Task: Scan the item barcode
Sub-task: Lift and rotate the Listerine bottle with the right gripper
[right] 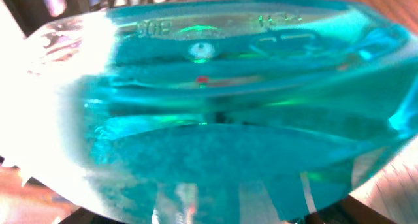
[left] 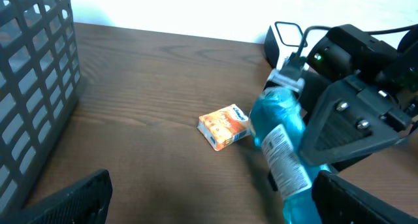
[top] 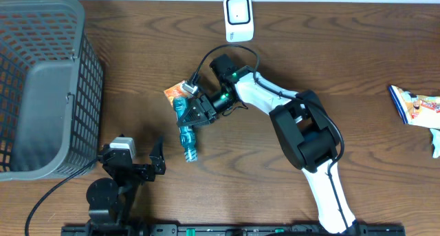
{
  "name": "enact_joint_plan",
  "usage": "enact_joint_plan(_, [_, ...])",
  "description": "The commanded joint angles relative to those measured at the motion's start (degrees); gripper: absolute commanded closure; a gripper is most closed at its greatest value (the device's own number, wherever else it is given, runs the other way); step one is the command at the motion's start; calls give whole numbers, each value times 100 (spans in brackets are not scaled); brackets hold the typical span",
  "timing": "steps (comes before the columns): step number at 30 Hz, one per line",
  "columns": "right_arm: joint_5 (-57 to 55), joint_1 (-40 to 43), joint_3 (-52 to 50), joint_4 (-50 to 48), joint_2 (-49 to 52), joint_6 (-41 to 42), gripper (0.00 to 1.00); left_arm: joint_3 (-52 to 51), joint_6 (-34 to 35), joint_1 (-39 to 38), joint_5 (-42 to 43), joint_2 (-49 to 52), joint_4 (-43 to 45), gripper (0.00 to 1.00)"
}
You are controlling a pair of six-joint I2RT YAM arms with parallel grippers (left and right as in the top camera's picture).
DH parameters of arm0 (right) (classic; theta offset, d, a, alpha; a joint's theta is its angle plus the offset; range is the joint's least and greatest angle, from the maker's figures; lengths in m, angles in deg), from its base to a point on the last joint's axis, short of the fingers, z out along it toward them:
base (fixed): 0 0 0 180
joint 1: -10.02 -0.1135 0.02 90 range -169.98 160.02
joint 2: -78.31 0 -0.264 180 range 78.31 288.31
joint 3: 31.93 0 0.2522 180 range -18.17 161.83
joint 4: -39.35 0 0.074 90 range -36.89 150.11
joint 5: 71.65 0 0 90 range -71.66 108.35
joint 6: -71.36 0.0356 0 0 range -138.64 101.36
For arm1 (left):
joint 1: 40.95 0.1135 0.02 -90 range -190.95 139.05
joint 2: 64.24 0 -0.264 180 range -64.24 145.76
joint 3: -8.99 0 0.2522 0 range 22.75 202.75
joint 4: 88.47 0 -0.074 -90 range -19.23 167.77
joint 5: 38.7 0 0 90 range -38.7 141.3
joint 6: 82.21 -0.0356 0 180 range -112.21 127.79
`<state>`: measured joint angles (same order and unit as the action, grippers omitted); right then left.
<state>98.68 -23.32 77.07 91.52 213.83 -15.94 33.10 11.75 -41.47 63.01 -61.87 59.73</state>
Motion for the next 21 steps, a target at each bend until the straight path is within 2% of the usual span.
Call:
enact_joint_plan(1, [914,210,37,-50,-42,-876,81,68,-116,-17,31,-24,7,2])
enact_joint_plan(10, [916,494,37,273,-42,-922,83,68,-116,-17,33,-24,7,2])
enact_joint_plan(12, [804,527,26,286,-42,-1174,83,68,-116,-17,31,-24,7,2])
enact_joint_plan(21, [-1421,518,-227,492,-42,-1386,83,68,-116,-17,33,-24,7,2])
